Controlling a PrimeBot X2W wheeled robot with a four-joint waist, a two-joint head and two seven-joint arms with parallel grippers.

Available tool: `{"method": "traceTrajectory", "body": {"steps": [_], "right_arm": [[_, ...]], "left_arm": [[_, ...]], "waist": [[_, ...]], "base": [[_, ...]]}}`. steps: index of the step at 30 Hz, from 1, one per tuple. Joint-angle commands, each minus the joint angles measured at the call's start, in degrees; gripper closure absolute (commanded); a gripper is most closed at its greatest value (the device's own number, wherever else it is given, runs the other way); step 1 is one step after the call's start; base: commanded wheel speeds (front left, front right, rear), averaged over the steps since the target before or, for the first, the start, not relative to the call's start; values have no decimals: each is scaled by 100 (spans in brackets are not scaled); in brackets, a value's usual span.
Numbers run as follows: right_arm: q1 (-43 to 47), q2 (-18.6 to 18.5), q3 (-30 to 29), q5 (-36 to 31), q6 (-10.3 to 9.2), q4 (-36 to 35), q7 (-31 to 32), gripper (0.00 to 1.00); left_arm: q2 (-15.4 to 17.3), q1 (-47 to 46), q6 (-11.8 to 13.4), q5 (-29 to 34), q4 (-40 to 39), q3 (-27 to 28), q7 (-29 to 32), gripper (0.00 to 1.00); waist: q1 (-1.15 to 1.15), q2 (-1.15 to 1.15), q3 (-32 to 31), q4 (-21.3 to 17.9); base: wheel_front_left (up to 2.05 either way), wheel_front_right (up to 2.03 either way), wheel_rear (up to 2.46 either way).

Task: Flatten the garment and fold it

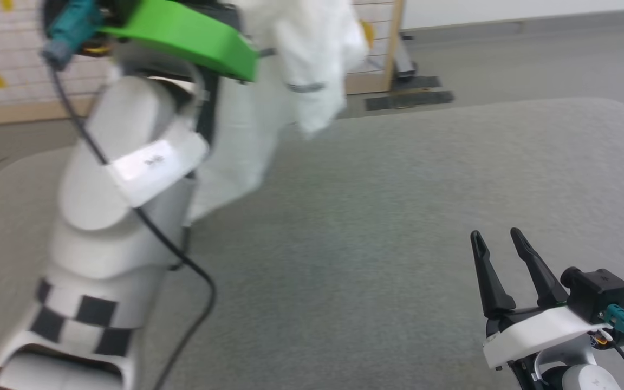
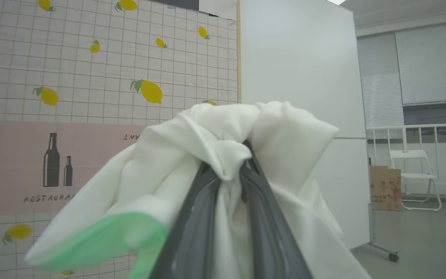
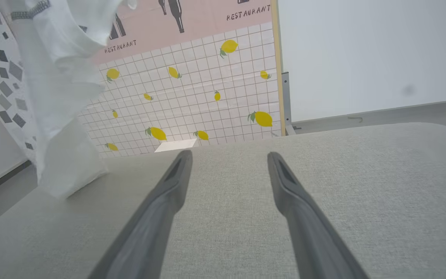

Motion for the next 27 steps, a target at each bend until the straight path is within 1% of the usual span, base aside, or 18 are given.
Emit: {"method": "traceTrajectory", "body": {"steps": [1,2,4,8,11,15,21,22,23,24,26,27], "right_arm": [[60,4,-1,8,-9,-46,27,0],[61,4,-8,1,-9,-59,41,0],[55,4,-17,-9,-9,-84,64,0],[44,4,-28,-23,-9,-131,110,0],[24,4,-16,-22,-9,-155,132,0],[-3,4,39,5,-9,-171,130,0],[31,4,23,-6,-9,-160,147,0],[31,4,26,-12,-9,-160,152,0],[30,4,28,-18,-9,-167,157,0],[30,4,28,-19,-9,-176,162,0],[32,4,18,-16,-9,-199,165,0],[36,4,13,-20,-9,-207,168,0]], "left_arm": [[-165,-90,-71,-97,63,-71,-56,100],[-307,-69,-117,-181,132,-136,-61,100],[-488,9,-215,-359,311,-266,-15,100],[-674,388,-356,-646,867,-718,363,100],[-727,769,-374,-811,1377,-1071,774,100],[-756,1357,-405,-1029,2152,-1546,1534,100],[-774,1954,-415,-1442,2885,-1927,2522,100],[-775,2024,-421,-1545,2924,-1933,2641,95],[-777,2104,-436,-1660,2919,-1953,2750,56],[-777,2157,-455,-1724,2891,-1986,2814,0],[-778,2248,-469,-1803,2795,-2017,2830,0],[-778,2281,-460,-1803,2705,-2006,2718,0]], "waist": [[0,0,-62,-609],[0,0,-37,-688],[0,0,8,-824],[0,0,85,-1032],[0,0,162,-1146],[0,0,244,-1253],[0,0,281,-1219],[0,0,275,-1206],[0,0,264,-1179],[0,0,255,-1158],[0,0,233,-1096],[0,0,216,-1056]], "base": [[0,0,0],[0,0,0],[0,0,0],[0,0,0],[0,0,0],[0,0,0],[0,0,0],[0,0,0],[0,0,0],[0,0,0],[0,0,0],[0,0,0]]}}
